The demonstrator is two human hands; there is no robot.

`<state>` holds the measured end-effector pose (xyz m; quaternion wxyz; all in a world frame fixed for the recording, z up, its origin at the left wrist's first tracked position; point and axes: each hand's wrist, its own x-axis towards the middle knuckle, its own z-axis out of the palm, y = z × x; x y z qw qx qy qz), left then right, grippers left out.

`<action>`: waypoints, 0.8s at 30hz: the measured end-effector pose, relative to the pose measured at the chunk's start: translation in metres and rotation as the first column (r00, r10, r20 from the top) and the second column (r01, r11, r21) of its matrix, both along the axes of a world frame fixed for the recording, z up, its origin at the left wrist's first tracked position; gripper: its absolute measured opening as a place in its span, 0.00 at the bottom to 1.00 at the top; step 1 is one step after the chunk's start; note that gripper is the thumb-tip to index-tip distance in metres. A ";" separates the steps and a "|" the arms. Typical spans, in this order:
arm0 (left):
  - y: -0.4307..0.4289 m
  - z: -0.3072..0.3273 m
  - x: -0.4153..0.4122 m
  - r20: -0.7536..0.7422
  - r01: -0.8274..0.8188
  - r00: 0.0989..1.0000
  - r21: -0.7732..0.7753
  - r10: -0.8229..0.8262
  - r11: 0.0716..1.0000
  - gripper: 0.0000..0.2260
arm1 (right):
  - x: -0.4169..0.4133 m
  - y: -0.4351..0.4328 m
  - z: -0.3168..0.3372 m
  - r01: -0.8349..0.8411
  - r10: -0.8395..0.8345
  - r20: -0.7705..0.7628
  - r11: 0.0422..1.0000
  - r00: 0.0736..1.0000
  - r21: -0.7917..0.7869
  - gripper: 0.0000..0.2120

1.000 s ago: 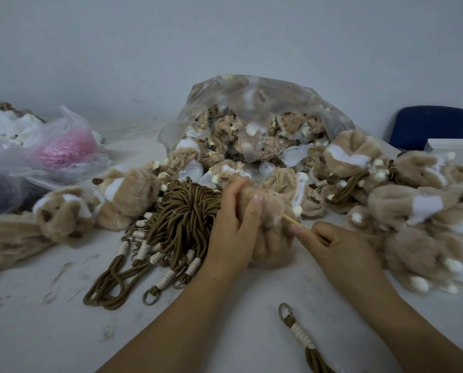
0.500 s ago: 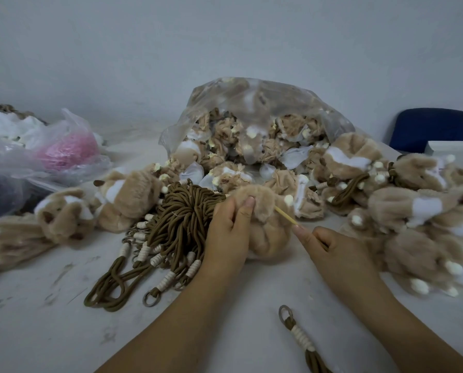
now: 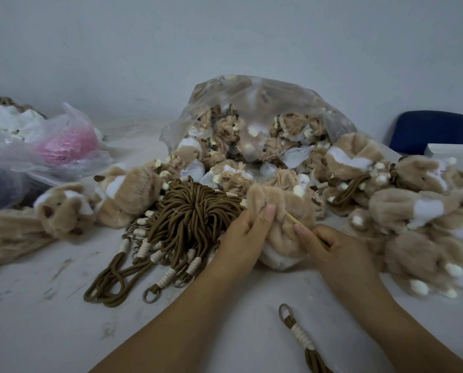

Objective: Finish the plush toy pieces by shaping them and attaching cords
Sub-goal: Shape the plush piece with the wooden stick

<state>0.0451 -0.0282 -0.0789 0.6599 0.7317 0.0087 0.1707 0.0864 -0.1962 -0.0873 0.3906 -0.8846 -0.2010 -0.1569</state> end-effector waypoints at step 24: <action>0.016 0.006 0.000 0.358 -0.264 0.926 0.380 0.122 0.886 0.14 | -0.003 -0.007 0.011 0.001 0.005 0.038 0.988 0.999 -0.155 0.29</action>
